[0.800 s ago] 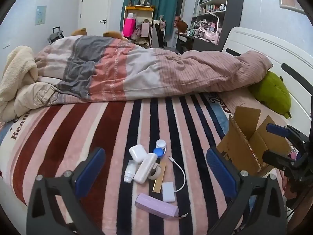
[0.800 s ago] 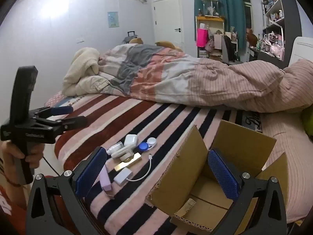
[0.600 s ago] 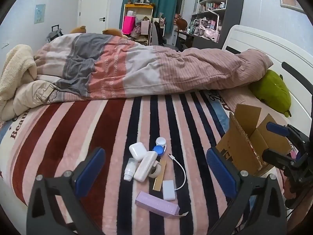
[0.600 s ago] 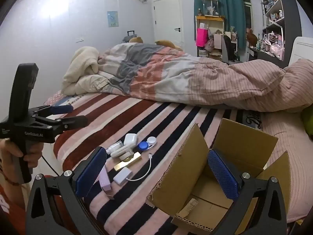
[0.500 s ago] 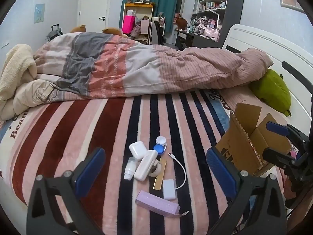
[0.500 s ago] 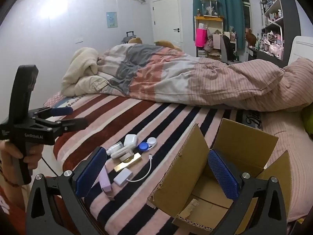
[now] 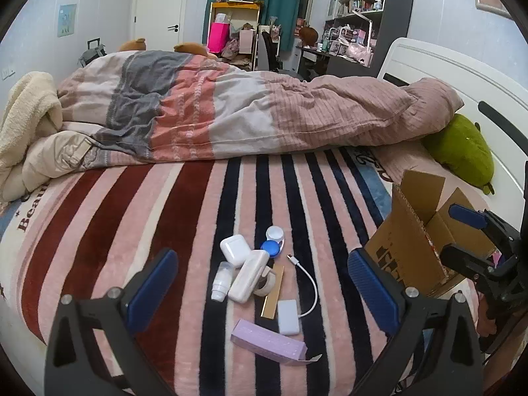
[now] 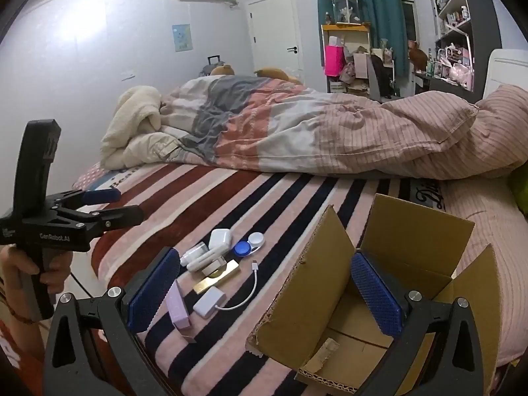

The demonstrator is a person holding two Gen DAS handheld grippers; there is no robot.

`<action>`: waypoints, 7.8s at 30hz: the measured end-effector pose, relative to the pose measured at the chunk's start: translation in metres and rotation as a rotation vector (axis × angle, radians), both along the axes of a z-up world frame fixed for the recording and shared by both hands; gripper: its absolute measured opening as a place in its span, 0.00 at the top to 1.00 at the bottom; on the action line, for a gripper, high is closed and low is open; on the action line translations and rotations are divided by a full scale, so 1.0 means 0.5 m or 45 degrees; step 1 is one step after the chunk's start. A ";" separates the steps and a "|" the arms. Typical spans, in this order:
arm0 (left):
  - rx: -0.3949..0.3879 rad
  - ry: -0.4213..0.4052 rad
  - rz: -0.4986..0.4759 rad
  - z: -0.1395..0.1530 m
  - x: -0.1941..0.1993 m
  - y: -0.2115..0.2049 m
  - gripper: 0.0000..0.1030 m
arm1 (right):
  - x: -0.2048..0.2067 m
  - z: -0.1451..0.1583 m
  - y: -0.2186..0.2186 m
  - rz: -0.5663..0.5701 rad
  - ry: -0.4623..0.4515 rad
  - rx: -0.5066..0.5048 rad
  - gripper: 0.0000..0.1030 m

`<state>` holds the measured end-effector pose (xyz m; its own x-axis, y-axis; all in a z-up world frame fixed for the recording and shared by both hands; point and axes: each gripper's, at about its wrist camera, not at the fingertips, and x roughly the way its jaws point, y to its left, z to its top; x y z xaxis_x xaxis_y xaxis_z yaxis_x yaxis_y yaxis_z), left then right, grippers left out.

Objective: Organize rigid objects

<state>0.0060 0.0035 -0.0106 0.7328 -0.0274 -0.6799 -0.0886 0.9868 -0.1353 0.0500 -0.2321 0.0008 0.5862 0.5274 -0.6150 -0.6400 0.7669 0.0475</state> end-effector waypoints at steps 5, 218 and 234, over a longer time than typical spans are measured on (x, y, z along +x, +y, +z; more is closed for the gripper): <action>-0.005 0.003 -0.009 -0.001 0.000 0.001 0.01 | -0.003 -0.016 0.008 -0.006 -0.023 -0.031 0.00; -0.340 0.247 -0.863 -0.025 0.266 -0.398 0.70 | 0.033 -0.021 -0.120 -0.030 0.153 -0.017 0.77; -0.226 0.199 -0.728 0.006 0.222 -0.327 0.35 | 0.071 -0.043 -0.139 -0.070 0.337 -0.197 0.34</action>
<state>0.1170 -0.1597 -0.0076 0.4607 -0.5089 -0.7272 0.4152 0.8477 -0.3302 0.0854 -0.3019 -0.0206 0.4202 0.3874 -0.8206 -0.5781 0.8113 0.0869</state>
